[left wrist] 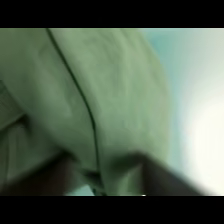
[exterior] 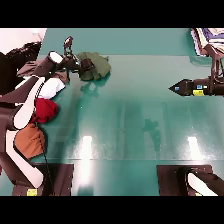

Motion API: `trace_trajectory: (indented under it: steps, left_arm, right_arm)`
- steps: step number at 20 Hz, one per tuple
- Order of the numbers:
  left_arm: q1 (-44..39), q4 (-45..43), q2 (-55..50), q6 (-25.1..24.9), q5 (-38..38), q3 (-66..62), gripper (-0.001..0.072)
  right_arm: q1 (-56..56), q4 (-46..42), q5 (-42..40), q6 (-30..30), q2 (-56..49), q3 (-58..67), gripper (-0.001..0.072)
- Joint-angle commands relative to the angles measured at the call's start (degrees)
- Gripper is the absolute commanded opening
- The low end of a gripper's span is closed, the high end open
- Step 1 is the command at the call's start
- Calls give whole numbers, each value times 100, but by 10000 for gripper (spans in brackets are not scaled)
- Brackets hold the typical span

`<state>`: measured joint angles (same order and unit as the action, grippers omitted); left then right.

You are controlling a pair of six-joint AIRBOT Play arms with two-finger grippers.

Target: Fold the shirts.

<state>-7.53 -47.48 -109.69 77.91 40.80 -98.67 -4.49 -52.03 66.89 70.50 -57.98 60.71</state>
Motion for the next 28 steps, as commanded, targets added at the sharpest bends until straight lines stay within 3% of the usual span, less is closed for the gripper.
trace_trajectory:
  steps: [1, 8, 14, 21, 22, 24, 28]
  left_arm:
    - [0, 61, -72, 4, -59, -76, 34]
    - [0, 151, 575, -81, 2516, -2157, 28]
    - [-706, -332, 2643, -289, 3150, -2245, 28]
    - [-2778, -1172, 3014, -120, 3668, -184, 30]
    - [-2999, -1172, 2983, -122, 3526, 221, 68]
    - [-3270, -1180, 2962, -107, 3095, 914, 624]
    - [-2680, -1733, 3051, -24, 3167, 938, 601]
  right_arm:
    - [-4, 4, 11, 0, -2, 9, 20]
    - [-4, -7, -96, 0, 240, 1434, 21]
    - [-4, -61, -715, 0, 905, 2682, 20]
    - [-4, -59, -695, 0, 1471, 2273, 20]
    - [-4, -59, -693, 0, 1532, 2124, 20]
    - [-4, -52, -693, 0, 1668, 1801, 21]
    - [-4, -46, -697, 0, 1880, 1290, 20]
